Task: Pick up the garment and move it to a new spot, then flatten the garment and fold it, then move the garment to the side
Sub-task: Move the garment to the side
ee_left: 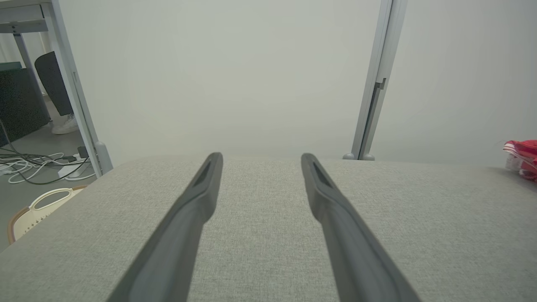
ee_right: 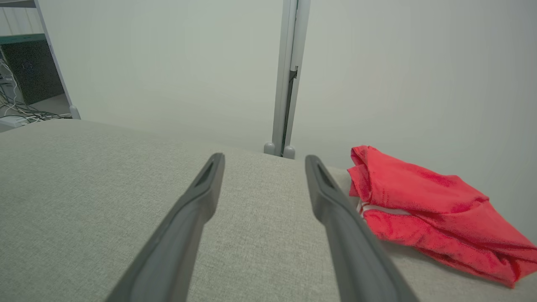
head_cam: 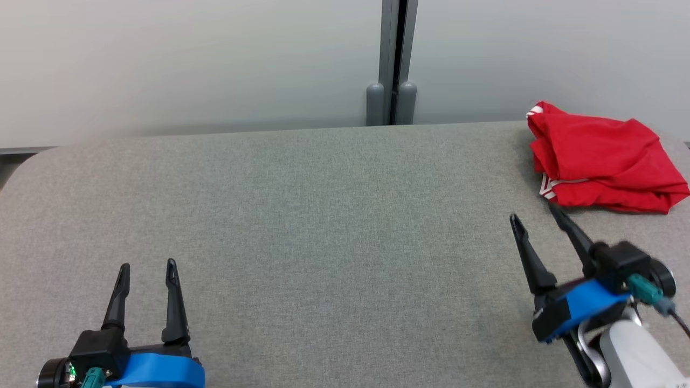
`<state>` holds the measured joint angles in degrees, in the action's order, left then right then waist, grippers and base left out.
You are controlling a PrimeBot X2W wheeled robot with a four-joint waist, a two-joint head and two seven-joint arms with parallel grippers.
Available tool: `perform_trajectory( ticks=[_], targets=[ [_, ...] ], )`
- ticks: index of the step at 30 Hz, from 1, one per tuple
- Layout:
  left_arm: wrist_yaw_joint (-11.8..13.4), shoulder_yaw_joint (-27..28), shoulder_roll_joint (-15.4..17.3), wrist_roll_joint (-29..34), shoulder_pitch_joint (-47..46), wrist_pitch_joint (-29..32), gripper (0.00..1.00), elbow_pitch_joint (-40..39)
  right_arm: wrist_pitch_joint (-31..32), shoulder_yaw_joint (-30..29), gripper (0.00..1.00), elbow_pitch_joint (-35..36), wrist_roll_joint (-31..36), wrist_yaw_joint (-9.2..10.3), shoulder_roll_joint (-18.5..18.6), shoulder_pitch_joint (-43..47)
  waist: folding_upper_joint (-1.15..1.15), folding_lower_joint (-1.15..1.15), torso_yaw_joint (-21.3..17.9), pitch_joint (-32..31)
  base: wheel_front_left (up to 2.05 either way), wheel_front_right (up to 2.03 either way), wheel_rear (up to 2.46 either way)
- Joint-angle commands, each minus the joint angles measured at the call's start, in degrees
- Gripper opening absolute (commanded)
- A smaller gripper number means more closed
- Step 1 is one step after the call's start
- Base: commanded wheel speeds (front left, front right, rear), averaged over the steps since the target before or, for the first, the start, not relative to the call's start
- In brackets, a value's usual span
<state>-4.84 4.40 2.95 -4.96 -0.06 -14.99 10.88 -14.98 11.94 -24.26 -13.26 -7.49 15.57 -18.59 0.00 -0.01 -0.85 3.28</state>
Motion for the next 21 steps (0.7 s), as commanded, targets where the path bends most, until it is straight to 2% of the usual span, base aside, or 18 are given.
perform_trajectory(
  ticks=[1,5,12,21],
  targets=[
    [0.1,-0.3,0.0,0.0,0.7,-0.2,1.0,0.3,-0.2,-1.2,1.0,1.4,0.5,-0.01,-0.7,3.1,0.0,0.01,0.1,-1.0,0.0,0.0,0.0],
    [0.5,-0.6,0.0,-0.5,1.4,-0.2,1.0,0.9,-0.2,-5.2,1.0,5.2,1.9,-0.01,-3.6,10.1,0.0,0.01,0.0,-2.5,0.0,0.0,0.0],
    [0.7,-1.4,0.0,-1.1,2.4,-0.2,1.0,1.5,-0.2,-10.4,1.0,10.9,4.3,-0.01,-8.7,17.2,0.0,0.01,0.3,-3.5,0.0,0.0,0.0],
    [0.9,-2.4,0.0,-0.5,2.6,-0.2,1.0,1.2,2.2,-13.0,1.0,17.0,6.3,-0.01,-11.8,21.5,0.0,0.01,0.6,-3.9,0.0,0.0,0.0]
  ],
)
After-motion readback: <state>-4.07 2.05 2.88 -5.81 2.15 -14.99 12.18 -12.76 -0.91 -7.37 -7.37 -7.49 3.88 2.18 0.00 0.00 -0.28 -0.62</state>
